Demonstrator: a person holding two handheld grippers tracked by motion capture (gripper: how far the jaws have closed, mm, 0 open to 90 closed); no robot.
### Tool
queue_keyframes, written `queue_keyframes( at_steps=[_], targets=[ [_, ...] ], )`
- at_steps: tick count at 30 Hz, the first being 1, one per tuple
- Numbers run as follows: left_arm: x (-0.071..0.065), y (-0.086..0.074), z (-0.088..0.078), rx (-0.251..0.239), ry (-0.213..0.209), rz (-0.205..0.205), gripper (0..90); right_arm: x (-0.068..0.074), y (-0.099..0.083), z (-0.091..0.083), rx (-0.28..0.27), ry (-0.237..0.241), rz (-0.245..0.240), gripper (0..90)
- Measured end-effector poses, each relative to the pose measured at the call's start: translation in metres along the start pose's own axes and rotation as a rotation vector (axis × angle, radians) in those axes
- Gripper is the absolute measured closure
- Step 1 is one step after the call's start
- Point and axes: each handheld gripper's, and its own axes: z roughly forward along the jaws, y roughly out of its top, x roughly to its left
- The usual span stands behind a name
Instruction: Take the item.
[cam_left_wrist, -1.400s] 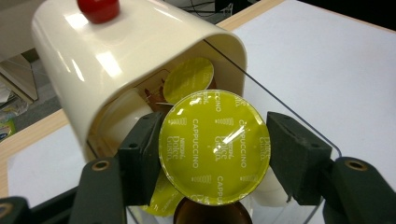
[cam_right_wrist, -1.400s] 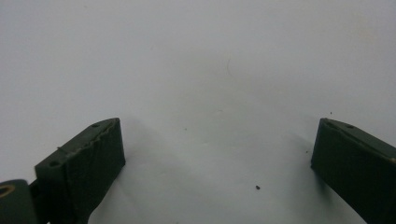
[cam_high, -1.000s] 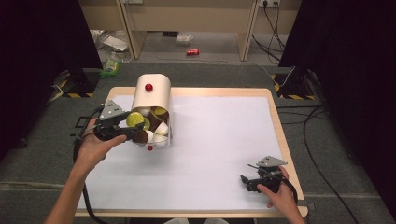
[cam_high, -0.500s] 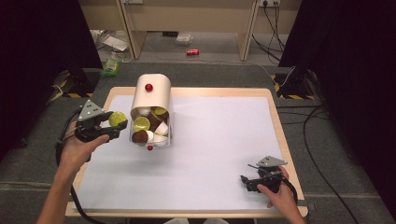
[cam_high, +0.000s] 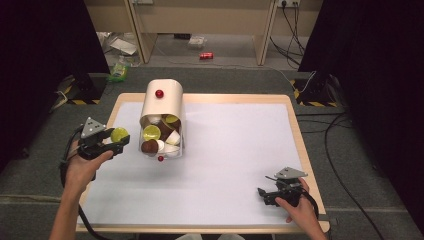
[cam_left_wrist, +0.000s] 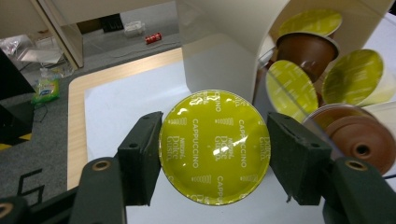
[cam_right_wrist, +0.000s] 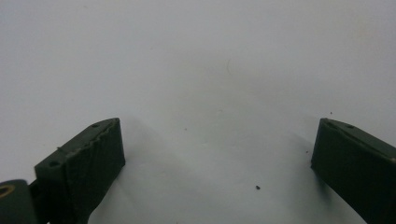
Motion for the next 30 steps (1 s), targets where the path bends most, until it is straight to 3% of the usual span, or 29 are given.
queue_keyframes(
  at_steps=[4, 10, 30],
  targets=[
    [0.006, -0.012, 0.002, 0.0, 0.011, -0.039, 38.4, 0.0, 0.0, 0.0, 0.0, 0.0, 0.0, 3.1],
    [0.01, -0.025, 0.009, 0.011, 0.03, -0.066, 38.4, 0.0, 0.0, 0.0, 0.0, 0.001, 0.001, 3.0],
    [0.018, -0.056, 0.036, 0.097, 0.061, -0.102, 38.4, 0.0, 0.0, 0.0, 0.0, 0.001, 0.0, 3.1]
  ],
)
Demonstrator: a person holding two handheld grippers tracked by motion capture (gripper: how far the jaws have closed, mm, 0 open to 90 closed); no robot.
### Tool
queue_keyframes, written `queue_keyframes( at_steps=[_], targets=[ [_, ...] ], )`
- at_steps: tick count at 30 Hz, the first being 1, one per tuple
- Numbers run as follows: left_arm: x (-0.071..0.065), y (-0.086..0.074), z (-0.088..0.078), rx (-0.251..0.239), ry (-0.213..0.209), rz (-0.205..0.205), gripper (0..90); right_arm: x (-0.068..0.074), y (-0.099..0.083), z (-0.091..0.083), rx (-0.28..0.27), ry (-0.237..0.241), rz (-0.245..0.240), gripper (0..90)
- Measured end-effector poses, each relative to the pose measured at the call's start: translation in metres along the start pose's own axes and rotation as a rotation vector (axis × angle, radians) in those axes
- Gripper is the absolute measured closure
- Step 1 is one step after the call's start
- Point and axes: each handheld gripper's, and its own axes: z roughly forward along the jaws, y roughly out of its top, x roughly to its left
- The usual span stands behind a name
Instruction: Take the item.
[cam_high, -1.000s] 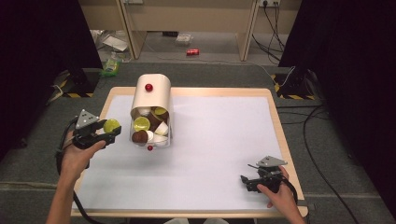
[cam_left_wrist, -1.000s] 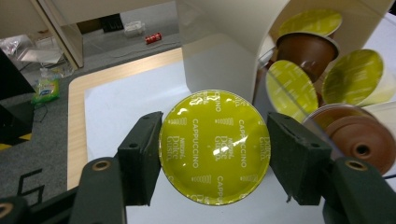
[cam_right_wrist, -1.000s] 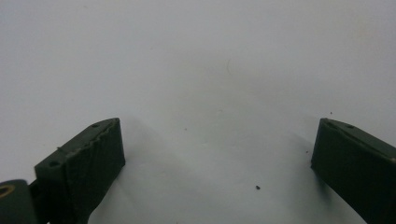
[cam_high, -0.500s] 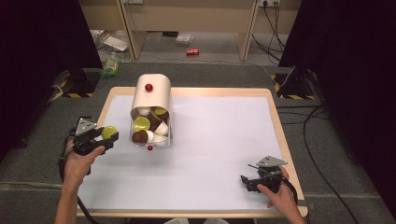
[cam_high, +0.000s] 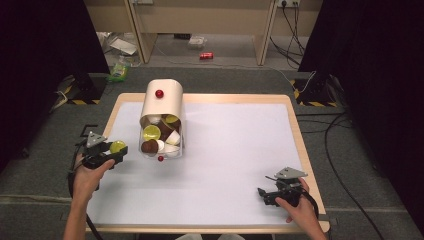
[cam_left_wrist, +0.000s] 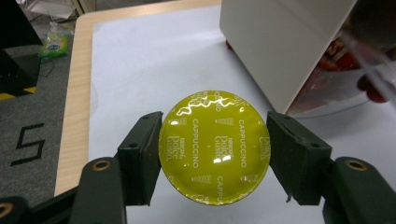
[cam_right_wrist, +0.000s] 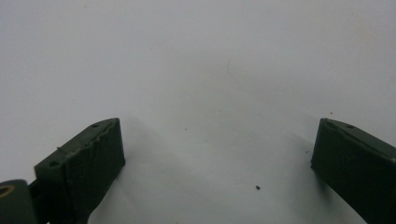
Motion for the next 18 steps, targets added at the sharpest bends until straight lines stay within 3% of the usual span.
queue_keyframes(
  at_steps=[18],
  targets=[
    [0.009, -0.019, 0.022, 0.057, 0.019, -0.016, 38.4, 0.0, 0.0, 0.0, -0.001, 0.0, -0.004, 3.0]
  ],
)
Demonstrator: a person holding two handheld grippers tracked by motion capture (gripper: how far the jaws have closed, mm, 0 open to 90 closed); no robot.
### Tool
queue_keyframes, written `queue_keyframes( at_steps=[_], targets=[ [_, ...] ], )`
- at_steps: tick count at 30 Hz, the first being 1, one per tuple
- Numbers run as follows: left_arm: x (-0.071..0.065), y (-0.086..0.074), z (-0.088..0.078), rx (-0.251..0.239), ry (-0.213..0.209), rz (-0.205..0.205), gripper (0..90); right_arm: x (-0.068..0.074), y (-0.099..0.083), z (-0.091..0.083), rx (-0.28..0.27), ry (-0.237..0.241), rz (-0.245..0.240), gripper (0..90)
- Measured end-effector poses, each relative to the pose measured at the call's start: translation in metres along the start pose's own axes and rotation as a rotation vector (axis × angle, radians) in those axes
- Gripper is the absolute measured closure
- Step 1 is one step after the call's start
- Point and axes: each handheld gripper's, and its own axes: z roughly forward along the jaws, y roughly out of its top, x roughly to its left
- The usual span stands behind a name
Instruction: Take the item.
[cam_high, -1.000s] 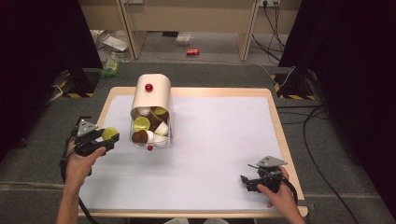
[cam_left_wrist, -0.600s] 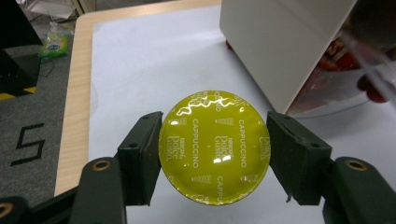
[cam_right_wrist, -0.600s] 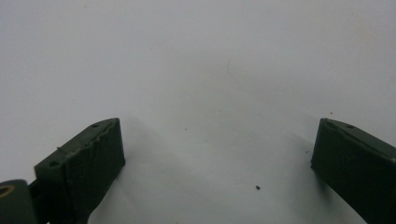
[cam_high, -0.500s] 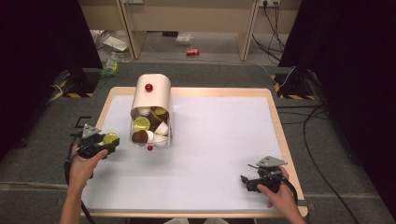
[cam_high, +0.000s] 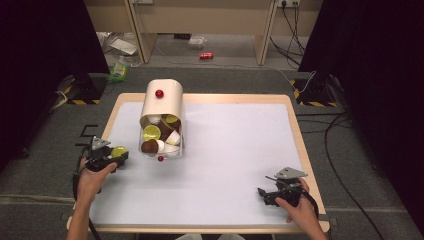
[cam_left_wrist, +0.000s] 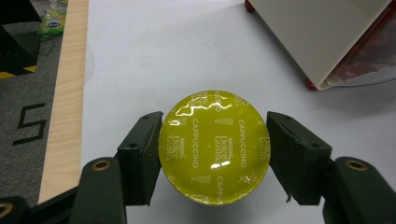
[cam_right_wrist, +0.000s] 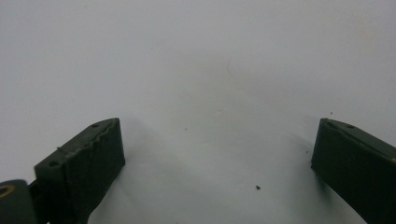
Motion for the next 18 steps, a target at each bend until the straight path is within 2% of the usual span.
queue_keyframes(
  at_steps=[8, 18],
  targets=[
    [0.0005, -0.0042, 0.0068, 0.028, 0.001, 0.005, 38.3, 0.0, 0.0, 0.0, 0.0, 0.0, 0.0, 3.1],
    [0.0007, -0.0064, 0.0087, 0.024, 0.001, 0.003, 38.2, 0.0001, 0.0, 0.0, 0.0, 0.0, 0.0, 3.0]
  ],
)
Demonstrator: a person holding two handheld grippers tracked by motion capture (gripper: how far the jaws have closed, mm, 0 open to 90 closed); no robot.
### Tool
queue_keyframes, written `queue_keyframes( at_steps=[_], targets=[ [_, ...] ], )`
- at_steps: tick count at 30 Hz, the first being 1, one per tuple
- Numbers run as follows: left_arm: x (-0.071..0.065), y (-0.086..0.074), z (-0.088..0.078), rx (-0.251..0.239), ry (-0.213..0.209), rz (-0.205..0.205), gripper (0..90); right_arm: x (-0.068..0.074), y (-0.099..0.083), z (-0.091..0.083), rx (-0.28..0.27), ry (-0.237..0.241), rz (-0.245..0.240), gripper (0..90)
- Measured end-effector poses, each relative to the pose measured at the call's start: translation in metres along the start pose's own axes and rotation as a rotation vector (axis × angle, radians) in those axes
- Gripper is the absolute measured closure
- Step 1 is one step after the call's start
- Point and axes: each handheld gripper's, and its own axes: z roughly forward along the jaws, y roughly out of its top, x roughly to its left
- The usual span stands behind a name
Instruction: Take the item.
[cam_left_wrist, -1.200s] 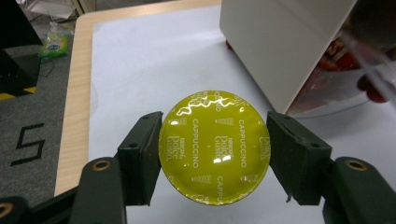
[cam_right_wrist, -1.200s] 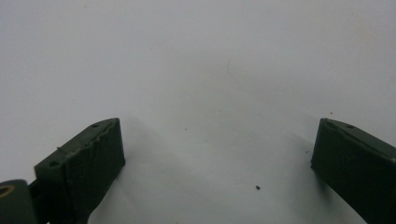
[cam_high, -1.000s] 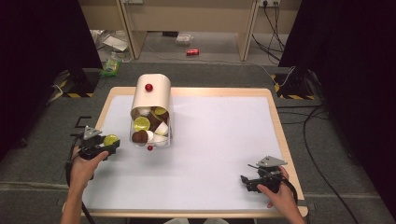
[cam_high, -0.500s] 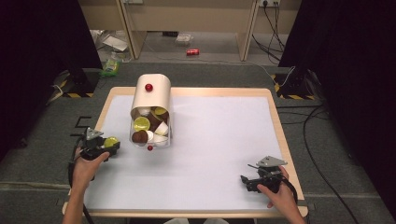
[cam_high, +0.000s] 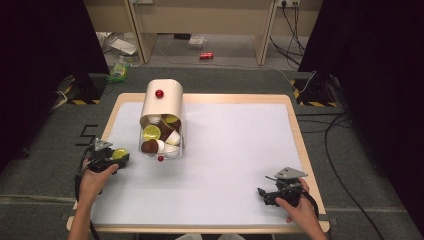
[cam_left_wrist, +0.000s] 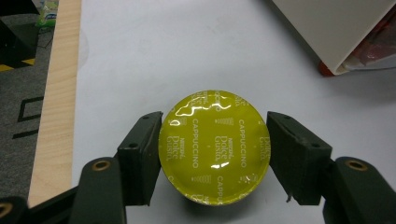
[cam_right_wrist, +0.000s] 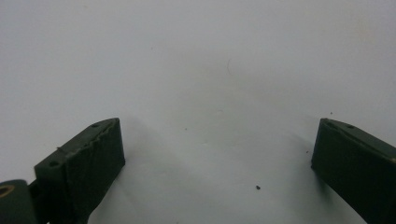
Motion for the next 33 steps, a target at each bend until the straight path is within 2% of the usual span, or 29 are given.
queue_keyframes(
  at_steps=[8, 12, 17, 33],
  targets=[
    [0.0, 0.0, 0.0, 0.003, -0.005, -0.003, 37.3, 0.0, 0.0, 0.0, 0.0, 0.0, 0.0, 3.0],
    [-0.001, 0.0, -0.002, 0.001, -0.008, -0.006, 28.2, 0.0, 0.0, 0.0, 0.0, 0.0, 0.0, 3.0],
    [-0.005, 0.001, -0.005, -0.002, -0.005, 0.006, 23.5, 0.0, 0.0, 0.0, 0.0, 0.0, 0.0, 3.0],
    [-0.011, 0.004, -0.02, -0.028, -0.002, 0.021, 20.5, 0.0, 0.0, 0.0, 0.0, 0.0, -0.001, 3.0]
  ],
)
